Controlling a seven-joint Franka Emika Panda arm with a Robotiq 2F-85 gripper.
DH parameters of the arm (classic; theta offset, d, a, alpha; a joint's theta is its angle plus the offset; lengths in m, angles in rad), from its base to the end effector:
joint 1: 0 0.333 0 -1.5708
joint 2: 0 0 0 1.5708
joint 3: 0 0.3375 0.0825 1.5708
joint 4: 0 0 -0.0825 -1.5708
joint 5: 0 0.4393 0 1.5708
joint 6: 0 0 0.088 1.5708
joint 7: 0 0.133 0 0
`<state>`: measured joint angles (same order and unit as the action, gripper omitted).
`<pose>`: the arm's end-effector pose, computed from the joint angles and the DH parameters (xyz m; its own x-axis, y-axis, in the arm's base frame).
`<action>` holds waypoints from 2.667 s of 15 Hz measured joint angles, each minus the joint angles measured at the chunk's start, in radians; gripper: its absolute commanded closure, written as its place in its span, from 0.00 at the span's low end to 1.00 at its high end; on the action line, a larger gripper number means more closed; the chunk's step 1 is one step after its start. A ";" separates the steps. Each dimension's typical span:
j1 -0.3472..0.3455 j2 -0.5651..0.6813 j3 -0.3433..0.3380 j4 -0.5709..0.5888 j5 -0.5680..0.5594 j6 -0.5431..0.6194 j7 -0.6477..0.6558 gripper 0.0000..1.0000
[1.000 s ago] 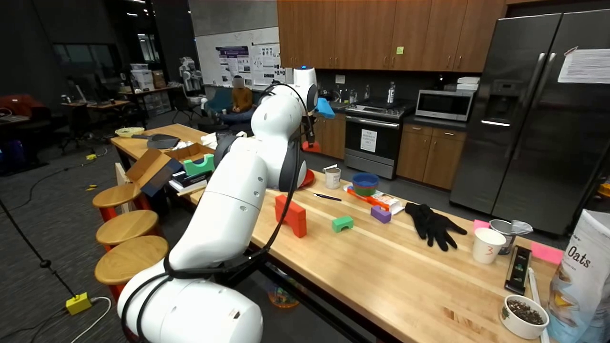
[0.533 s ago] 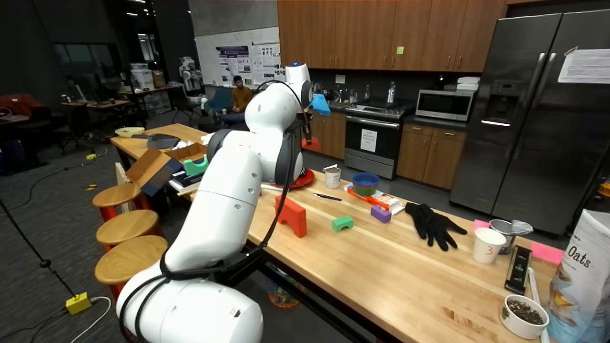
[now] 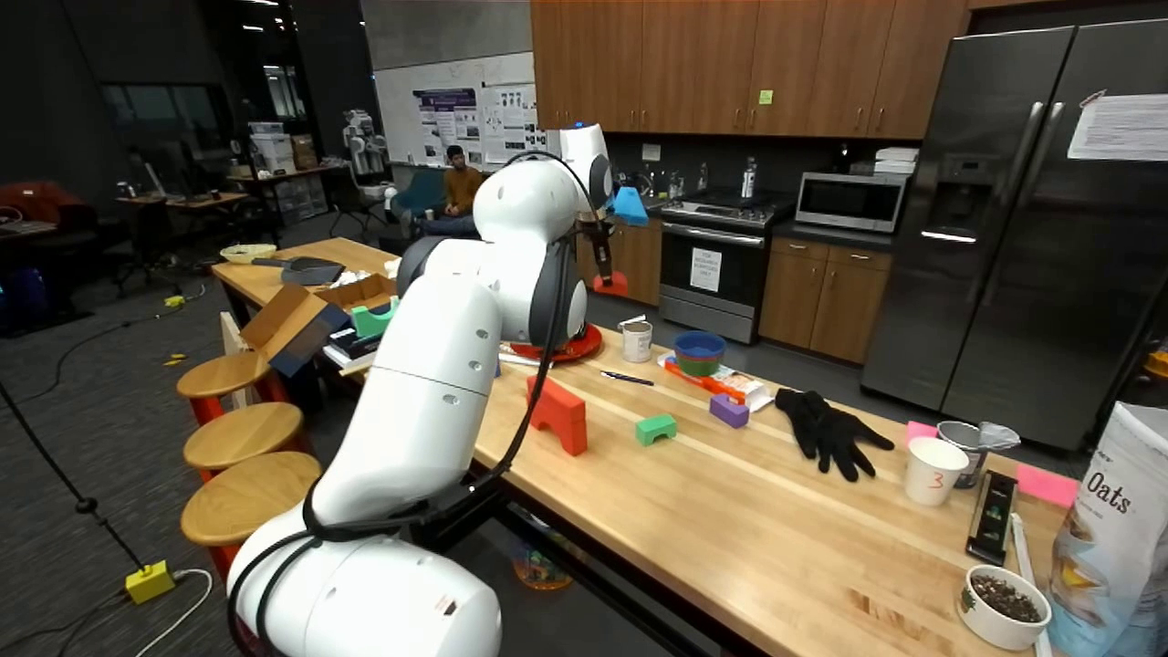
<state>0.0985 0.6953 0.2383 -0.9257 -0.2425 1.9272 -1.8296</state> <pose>0.8244 0.1879 0.5085 -0.5073 0.8453 -0.1677 0.7975 0.5343 0.2802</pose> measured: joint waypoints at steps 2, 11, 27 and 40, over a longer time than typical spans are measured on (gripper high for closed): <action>-0.028 0.022 0.017 -0.018 0.060 -0.024 -0.039 0.84; -0.064 0.113 0.057 -0.026 0.189 -0.166 -0.088 0.84; 0.016 -0.024 0.050 0.009 0.024 -0.246 -0.065 0.59; 0.133 -0.017 0.046 -0.014 0.002 -0.373 0.068 0.84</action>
<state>0.2313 0.6779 0.2843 -0.9397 -0.2409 1.5546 -1.7613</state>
